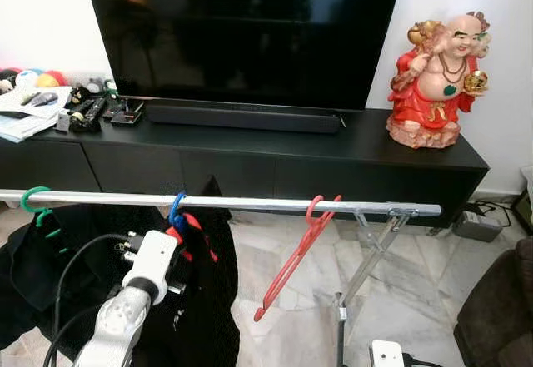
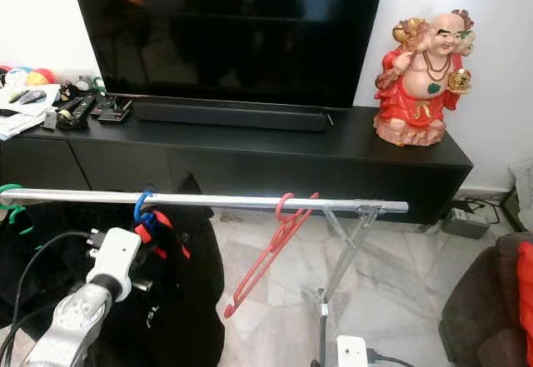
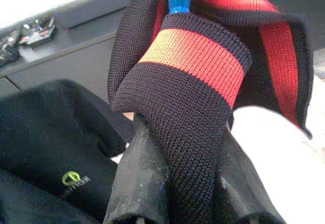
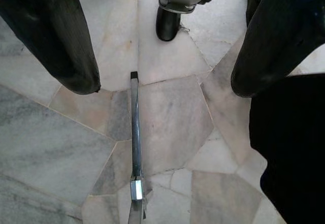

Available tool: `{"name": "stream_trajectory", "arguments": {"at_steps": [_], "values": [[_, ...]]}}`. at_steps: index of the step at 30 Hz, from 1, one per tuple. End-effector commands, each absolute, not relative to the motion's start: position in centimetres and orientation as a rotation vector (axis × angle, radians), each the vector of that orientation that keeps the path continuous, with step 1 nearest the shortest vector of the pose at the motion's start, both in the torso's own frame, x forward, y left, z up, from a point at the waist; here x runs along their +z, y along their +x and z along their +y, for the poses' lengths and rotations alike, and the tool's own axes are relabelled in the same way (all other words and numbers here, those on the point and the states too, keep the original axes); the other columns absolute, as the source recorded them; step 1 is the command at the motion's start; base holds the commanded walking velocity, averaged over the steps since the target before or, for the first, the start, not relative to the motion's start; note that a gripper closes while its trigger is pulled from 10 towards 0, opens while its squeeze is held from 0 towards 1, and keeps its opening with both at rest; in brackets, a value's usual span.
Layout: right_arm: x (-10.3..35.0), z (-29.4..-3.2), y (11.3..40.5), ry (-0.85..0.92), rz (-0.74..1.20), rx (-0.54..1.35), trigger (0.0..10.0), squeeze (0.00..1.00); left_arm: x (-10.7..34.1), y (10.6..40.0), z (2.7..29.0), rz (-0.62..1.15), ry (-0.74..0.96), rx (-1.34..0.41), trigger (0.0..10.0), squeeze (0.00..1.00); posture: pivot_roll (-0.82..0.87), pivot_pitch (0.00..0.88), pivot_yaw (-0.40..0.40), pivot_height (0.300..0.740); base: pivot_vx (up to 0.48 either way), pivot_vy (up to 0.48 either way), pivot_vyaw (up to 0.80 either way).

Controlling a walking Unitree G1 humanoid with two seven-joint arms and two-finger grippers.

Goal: Hang hanger

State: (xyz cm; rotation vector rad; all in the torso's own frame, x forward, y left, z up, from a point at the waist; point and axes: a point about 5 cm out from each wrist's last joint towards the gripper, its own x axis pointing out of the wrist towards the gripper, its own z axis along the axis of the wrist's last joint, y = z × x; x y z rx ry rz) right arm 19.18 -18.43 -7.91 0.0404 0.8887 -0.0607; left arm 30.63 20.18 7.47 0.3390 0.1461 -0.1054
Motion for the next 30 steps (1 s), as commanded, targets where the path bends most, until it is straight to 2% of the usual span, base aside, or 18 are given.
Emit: {"name": "stream_trajectory", "arguments": {"at_steps": [1, 9, 20, 26, 30], "values": [[-7.9, -18.5, 19.2, 0.032, 0.896, -0.059, 10.0, 0.0, 8.6, 31.7, 20.3, 0.111, 0.354, -0.076, 10.0, 0.0, 0.12, 0.0, -0.024, 0.74, 0.0, 0.0, 0.0], [-7.9, -18.6, 19.1, 0.032, 0.898, -0.062, 10.0, 0.0, 8.6, 33.2, 20.5, 0.167, 0.348, -0.018, 10.0, 0.0, 0.11, 0.003, -0.025, 0.74, 0.0, 0.0, 0.0], [-8.0, -18.6, 19.0, 0.029, 0.905, -0.056, 10.0, 0.0, 6.6, 33.2, 21.1, 0.309, 0.33, 0.027, 10.0, 0.0, 0.12, 0.011, -0.03, 0.74, 0.0, 0.0, 0.0], [-8.1, -18.5, 18.9, 0.024, 0.911, -0.051, 10.0, 0.0, 4.5, 32.3, 20.7, 0.442, 0.329, -0.046, 10.0, 0.0, 0.11, 0.017, -0.028, 0.74, 0.0, 0.0, 0.0], [-8.1, -18.5, 18.8, 0.024, 0.914, -0.052, 10.0, 0.0, 4.0, 31.6, 20.6, 0.437, 0.313, -0.081, 10.0, 0.0, 0.11, 0.017, -0.028, 0.74, 0.0, 0.0, 0.0]]}}
